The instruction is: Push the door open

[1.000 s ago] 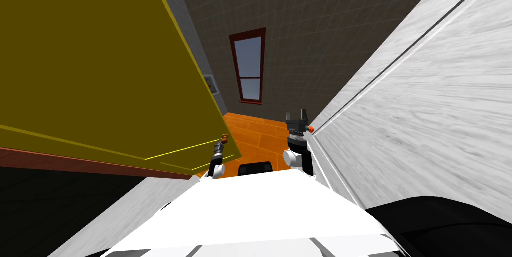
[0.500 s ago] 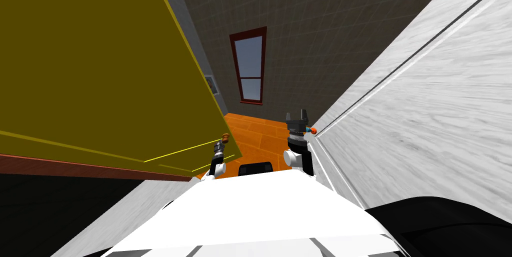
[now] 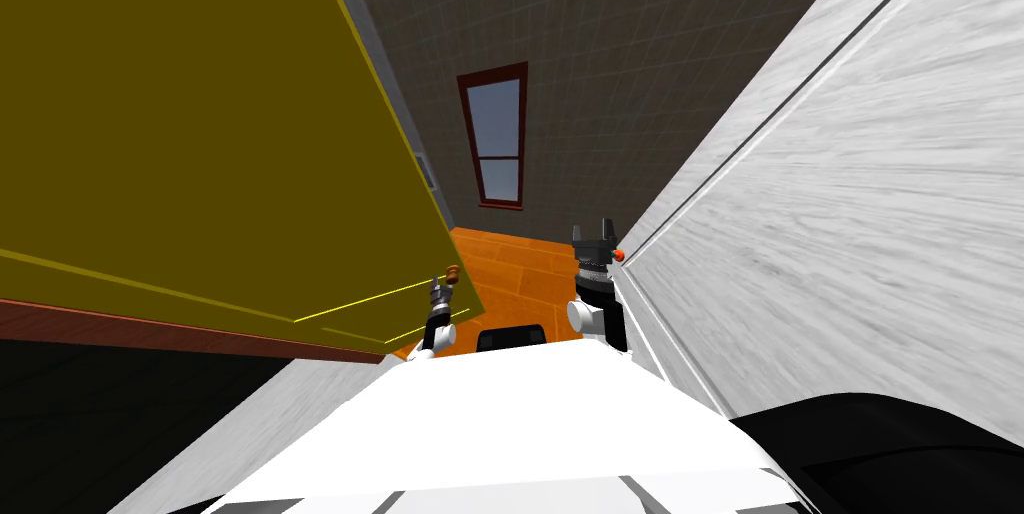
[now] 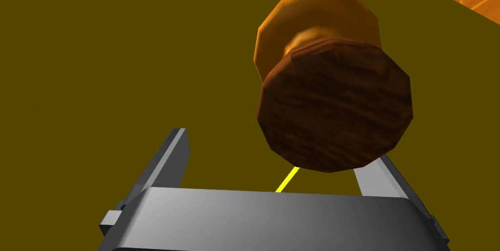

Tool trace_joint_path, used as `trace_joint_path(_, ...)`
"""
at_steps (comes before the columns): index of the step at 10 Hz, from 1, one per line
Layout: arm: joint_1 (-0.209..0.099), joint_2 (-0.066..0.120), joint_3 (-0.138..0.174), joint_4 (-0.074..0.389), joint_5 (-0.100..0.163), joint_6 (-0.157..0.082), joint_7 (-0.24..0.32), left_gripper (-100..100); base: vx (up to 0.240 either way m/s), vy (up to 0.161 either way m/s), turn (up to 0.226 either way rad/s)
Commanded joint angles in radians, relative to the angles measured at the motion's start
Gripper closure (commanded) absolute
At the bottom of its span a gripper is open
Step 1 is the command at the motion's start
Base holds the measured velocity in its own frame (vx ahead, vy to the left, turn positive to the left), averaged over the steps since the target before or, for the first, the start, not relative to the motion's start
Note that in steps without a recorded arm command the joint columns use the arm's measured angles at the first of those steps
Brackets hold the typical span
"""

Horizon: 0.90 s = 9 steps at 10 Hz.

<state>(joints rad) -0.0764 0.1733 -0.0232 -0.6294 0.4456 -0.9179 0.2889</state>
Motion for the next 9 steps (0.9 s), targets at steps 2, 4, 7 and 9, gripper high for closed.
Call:
trace_joint_path(2,-0.001,-0.012,-0.014,-0.007,0.025,-0.004,0.058,-100,-0.068,0.033,-0.046)
trace_joint_path(4,0.000,-0.027,-0.030,-0.019,0.060,-0.005,0.121,-100,-0.061,0.025,-0.043)
trace_joint_path(7,0.002,-0.043,-0.048,-0.032,0.098,-0.006,0.203,-100,-0.065,0.025,-0.039)
trace_joint_path(9,0.002,-0.051,-0.057,-0.039,0.117,-0.006,0.244,-100,-0.049,0.023,-0.025)
